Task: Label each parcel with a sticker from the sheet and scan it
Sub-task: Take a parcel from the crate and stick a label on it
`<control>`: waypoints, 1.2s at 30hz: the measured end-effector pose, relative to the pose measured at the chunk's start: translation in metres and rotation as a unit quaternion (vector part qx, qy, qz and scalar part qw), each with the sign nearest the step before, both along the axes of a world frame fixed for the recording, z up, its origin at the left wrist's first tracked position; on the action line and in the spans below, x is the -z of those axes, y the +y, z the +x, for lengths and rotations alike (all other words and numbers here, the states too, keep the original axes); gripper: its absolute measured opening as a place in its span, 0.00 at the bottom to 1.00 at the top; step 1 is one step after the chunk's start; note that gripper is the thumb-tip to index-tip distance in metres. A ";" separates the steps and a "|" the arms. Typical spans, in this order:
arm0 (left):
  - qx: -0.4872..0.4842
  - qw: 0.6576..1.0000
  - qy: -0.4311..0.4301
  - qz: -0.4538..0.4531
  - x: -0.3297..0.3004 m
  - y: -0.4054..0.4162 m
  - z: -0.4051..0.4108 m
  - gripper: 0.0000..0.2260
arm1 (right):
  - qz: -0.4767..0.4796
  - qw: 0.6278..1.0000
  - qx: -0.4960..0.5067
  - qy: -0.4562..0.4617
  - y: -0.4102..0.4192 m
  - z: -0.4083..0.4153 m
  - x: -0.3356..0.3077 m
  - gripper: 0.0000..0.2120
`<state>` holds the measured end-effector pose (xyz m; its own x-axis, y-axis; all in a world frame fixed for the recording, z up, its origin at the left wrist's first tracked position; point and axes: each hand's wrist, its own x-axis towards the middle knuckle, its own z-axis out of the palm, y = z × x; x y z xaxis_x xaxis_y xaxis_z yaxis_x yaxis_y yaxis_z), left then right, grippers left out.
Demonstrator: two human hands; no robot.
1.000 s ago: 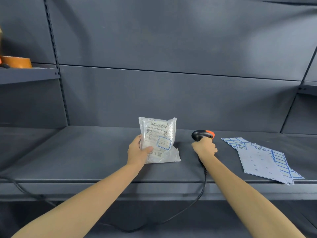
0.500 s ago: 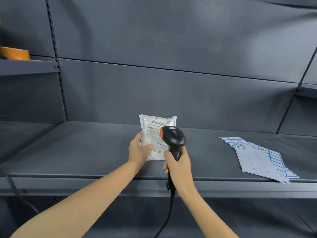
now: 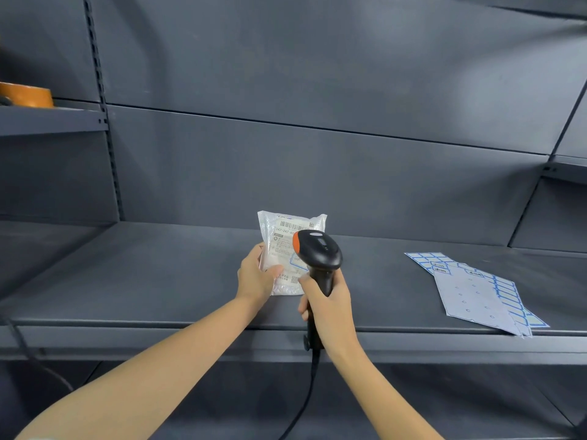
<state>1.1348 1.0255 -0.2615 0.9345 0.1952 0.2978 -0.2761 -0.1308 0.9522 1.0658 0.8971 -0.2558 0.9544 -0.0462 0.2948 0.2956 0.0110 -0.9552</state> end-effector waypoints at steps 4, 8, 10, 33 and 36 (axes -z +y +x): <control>0.004 0.999 0.029 0.036 -0.004 0.004 -0.001 0.17 | -0.003 1.000 0.013 0.001 -0.016 0.008 -0.007 0.08; 0.035 0.991 0.078 0.107 -0.011 0.011 0.001 0.32 | -0.004 0.997 0.049 0.060 -0.049 0.030 -0.026 0.11; 0.053 0.984 0.086 0.144 -0.012 0.012 0.004 0.30 | 0.005 0.995 0.038 0.097 -0.069 0.044 -0.034 0.09; 0.026 0.974 0.060 0.216 0.001 0.018 0.015 0.11 | -0.479 0.825 0.215 0.210 -0.130 0.111 -0.018 0.29; -0.003 0.976 0.039 0.212 0.001 0.024 0.016 0.07 | -0.472 0.786 0.290 0.274 -0.182 0.100 -0.029 0.18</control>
